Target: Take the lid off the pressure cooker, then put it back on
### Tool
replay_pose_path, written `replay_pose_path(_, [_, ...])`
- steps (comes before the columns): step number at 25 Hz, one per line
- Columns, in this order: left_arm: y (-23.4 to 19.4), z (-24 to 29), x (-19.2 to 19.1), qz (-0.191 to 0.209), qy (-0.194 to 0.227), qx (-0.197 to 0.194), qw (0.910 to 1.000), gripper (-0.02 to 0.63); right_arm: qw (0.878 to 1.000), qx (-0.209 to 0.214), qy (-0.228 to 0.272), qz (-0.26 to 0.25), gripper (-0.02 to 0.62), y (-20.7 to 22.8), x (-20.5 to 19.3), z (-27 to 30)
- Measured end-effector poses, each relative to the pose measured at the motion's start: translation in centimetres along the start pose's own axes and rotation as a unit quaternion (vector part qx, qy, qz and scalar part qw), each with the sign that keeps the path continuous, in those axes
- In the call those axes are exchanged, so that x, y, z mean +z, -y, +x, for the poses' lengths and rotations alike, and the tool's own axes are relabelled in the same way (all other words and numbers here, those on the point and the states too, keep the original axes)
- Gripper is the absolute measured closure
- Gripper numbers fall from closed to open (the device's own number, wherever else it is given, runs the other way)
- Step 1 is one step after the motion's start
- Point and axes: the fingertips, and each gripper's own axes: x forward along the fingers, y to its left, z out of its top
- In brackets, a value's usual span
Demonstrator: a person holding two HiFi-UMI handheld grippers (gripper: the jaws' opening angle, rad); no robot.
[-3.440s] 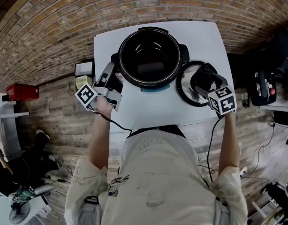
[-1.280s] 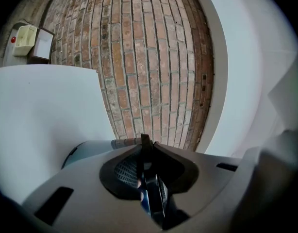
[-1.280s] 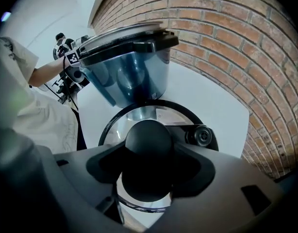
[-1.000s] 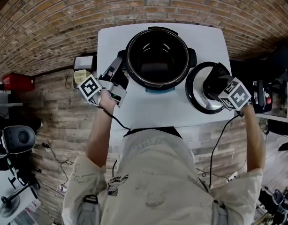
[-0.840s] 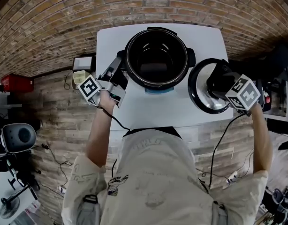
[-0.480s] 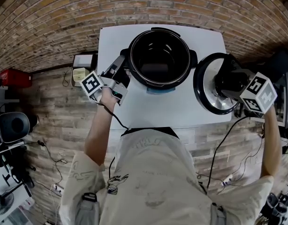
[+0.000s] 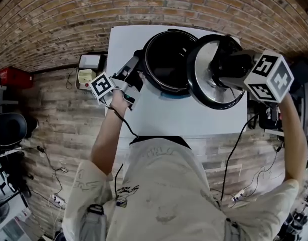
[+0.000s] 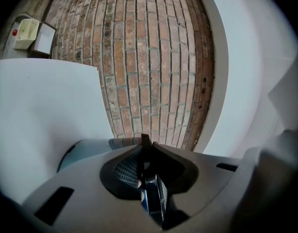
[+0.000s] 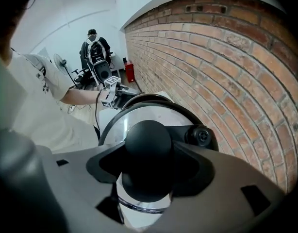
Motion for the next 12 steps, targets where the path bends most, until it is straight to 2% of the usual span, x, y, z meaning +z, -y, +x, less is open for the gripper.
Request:
replay_pose_path(4, [-0.1,-0.2,0.1,0.001,0.0,0.0,1.0,0.529,1.0,-0.002,-0.009,-0.003,0.302,-0.3,4.2,2.1])
replay_pose_path(12, [0.1,0.0,-0.2,-0.006,-0.002,-0.006,1.0,0.531,0.997,0.01,-0.024,0.069,0.302,0.1,7.5,5.9])
